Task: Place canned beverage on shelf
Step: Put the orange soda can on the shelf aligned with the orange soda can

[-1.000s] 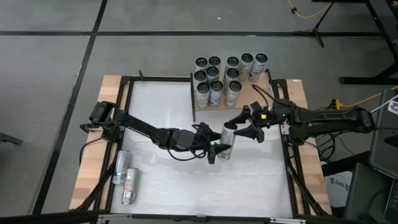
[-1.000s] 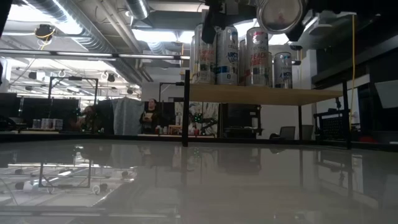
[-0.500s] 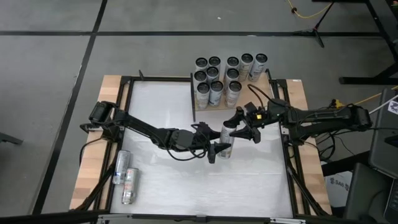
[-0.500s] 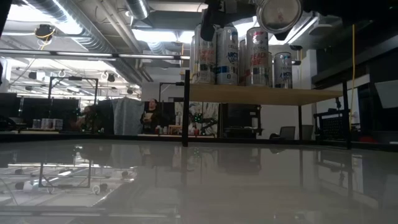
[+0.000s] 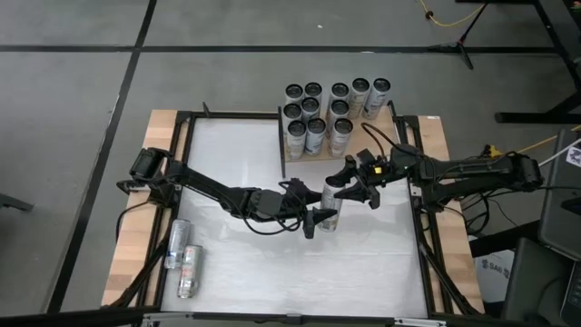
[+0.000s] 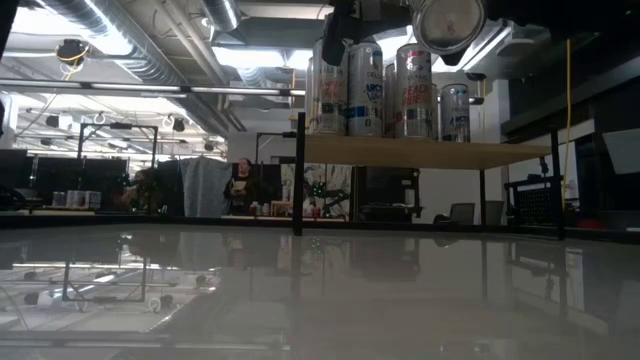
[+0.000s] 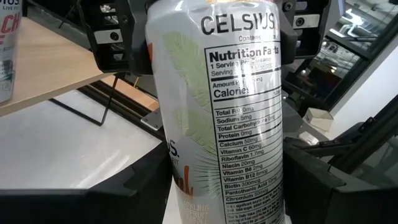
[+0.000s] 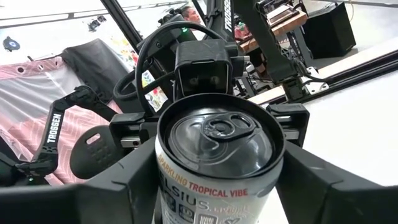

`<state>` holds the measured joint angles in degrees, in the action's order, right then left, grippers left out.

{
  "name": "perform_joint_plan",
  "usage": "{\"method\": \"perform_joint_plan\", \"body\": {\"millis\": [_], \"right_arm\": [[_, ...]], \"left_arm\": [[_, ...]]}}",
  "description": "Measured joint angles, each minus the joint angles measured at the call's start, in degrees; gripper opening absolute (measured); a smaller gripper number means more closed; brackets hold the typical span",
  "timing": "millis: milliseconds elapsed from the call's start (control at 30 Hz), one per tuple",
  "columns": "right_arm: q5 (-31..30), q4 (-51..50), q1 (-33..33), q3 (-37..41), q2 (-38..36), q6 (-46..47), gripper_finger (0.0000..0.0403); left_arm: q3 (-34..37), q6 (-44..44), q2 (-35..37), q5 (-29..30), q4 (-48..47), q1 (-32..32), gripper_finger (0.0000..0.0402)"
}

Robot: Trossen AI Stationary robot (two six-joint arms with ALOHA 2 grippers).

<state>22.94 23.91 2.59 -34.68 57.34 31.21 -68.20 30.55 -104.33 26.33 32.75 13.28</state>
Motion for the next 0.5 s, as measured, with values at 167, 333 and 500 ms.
{"method": "perform_joint_plan", "body": {"millis": [167, 333, 500], "right_arm": [[0.0, 0.0, 0.0, 0.0, 0.0, -0.1, 0.025], [-0.5, 0.0, 0.0, 0.0, 0.0, -0.1, 0.0246], [-1.3, 0.1, 0.0, 0.0, 0.0, -0.8, 0.0248]], "left_arm": [[0.0, 0.0, 0.0, 0.0, -0.1, 0.0, 0.023], [0.0, 0.2, 0.0, 0.0, -0.1, 0.0, 0.0242], [0.0, 0.8, 0.0, 0.7, -0.3, 0.0, 0.0302]]}}
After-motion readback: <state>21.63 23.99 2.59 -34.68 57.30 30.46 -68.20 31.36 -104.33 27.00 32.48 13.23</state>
